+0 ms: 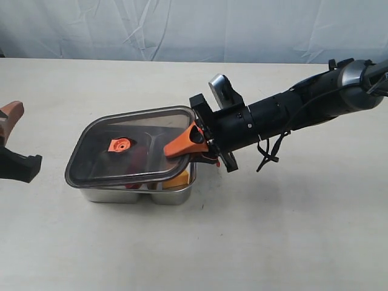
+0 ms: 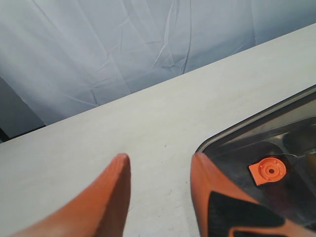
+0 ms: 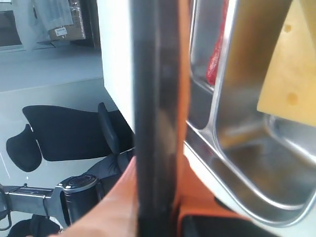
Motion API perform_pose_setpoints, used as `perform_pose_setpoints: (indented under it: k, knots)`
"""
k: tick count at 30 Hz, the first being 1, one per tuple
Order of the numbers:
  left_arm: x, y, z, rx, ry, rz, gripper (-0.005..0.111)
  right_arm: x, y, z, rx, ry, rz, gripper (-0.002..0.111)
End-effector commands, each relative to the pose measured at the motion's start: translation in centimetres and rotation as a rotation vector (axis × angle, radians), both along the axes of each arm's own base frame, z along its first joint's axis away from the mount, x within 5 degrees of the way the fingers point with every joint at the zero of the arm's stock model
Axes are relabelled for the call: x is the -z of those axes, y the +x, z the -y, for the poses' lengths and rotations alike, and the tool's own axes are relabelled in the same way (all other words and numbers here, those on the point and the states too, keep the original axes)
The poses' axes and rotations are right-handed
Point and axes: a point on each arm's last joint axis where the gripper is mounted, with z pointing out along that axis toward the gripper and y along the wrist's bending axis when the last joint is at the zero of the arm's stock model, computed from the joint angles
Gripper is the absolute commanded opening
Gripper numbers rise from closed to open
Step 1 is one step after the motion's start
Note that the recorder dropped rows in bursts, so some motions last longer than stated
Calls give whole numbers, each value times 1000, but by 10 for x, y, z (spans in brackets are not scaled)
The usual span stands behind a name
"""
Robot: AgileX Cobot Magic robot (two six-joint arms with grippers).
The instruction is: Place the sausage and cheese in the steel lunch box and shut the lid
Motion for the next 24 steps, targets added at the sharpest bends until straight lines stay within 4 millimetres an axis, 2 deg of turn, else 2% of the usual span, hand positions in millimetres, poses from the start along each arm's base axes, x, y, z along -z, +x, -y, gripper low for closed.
perform_pose_setpoints:
  k: [1, 11, 14, 15, 17, 18, 24]
  knots:
    - [-1, 0, 0, 9, -4, 11, 39, 9, -3, 5, -51, -81, 38, -1]
    - [-1, 0, 0, 9, -4, 11, 39, 10, -3, 5, -66, -83, 59, 1]
    - [-1, 0, 0, 9, -4, 11, 39, 10, -3, 6, -70, -83, 59, 18]
    - [-1, 0, 0, 9, -4, 11, 39, 10, -3, 6, -71, -84, 59, 34]
    - [-1, 0, 0, 9, -4, 11, 39, 10, -4, 6, -81, -92, 62, 57]
    - [-1, 0, 0, 10, -5, 11, 39, 11, -4, 6, -82, -94, 61, 63]
    - [-1, 0, 0, 13, -3, 11, 39, 12, -10, 10, -133, -132, -3, 64]
